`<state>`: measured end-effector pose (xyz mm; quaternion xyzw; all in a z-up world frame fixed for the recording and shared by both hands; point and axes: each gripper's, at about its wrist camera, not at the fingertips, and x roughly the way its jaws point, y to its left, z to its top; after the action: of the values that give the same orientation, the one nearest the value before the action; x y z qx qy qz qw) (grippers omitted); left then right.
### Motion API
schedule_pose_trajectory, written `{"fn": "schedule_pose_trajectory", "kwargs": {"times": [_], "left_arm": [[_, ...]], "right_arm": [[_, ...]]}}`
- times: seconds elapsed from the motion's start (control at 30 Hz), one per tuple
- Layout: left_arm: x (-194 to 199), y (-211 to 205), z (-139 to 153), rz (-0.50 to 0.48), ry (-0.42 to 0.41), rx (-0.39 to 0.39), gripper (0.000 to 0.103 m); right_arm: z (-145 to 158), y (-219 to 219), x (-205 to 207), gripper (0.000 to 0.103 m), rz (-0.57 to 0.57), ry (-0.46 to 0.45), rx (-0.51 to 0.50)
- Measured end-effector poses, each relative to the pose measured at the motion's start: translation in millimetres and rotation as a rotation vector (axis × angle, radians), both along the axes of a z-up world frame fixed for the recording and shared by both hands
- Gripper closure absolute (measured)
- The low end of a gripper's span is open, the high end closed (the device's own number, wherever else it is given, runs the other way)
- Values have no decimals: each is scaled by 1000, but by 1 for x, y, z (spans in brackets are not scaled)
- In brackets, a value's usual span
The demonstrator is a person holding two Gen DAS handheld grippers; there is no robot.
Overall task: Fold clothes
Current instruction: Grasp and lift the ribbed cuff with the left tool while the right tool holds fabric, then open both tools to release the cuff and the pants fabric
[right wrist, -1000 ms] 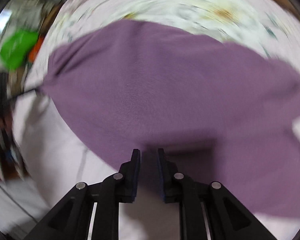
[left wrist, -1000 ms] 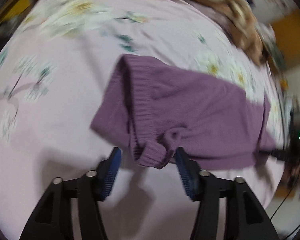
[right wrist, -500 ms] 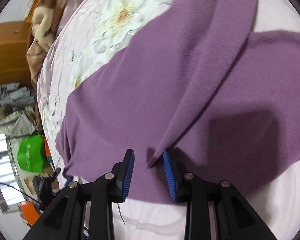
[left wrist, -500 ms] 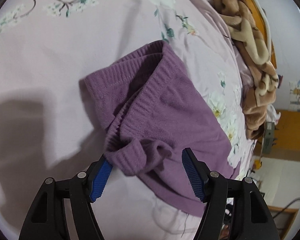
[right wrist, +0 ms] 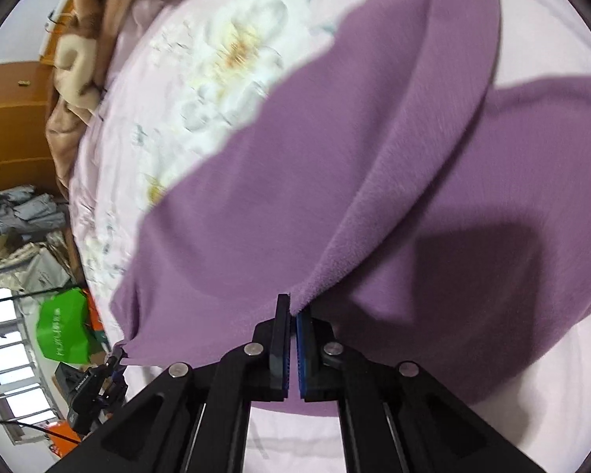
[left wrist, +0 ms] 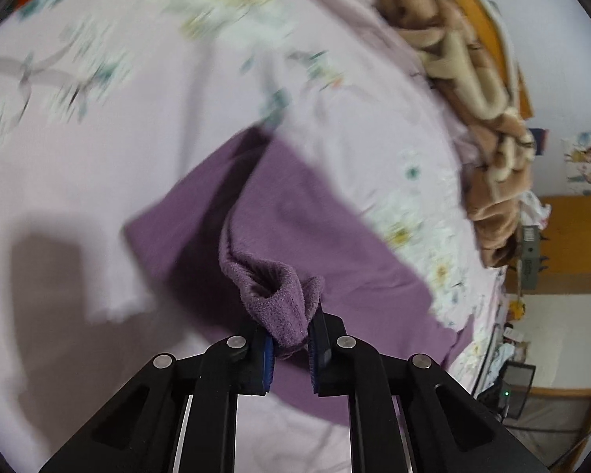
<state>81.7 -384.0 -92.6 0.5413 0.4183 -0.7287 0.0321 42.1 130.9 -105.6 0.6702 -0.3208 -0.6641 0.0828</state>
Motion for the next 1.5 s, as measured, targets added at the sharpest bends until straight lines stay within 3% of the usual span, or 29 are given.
{"fn": "schedule_pose_trajectory", "kwargs": {"times": [0.2,0.3,0.43,0.57,0.77,0.93,1.0,1.1,1.2,1.33,1.5], "left_arm": [[-50,-13,70,-102,257,-30,90],[-48,-18,58,-150,240,-45,90],[-18,-32,-20,-156,19,-20,90],[7,-39,-65,-171,-97,-33,90],[7,-47,-49,-145,-21,-50,90],[13,-52,-37,-132,3,-71,90],[16,-52,-43,-145,-12,-88,90],[14,-54,-70,-154,-111,-75,89],[18,-55,-64,-135,-98,-90,86],[26,-60,-50,-84,-109,-130,61],[39,-62,-21,-49,-128,-256,61]], "right_arm": [[47,-8,4,100,0,151,-46],[30,-19,28,100,26,91,-29],[-16,-25,62,100,5,-41,13],[-37,-30,81,100,11,-93,50],[-21,-36,81,101,42,-41,54],[-27,-39,92,101,33,-59,52],[-34,-40,98,100,41,-68,57],[-48,-37,101,100,22,-91,51],[-48,-38,102,100,32,-90,58],[-50,-38,102,99,31,-99,61],[-36,-38,103,86,65,-110,107]]}}
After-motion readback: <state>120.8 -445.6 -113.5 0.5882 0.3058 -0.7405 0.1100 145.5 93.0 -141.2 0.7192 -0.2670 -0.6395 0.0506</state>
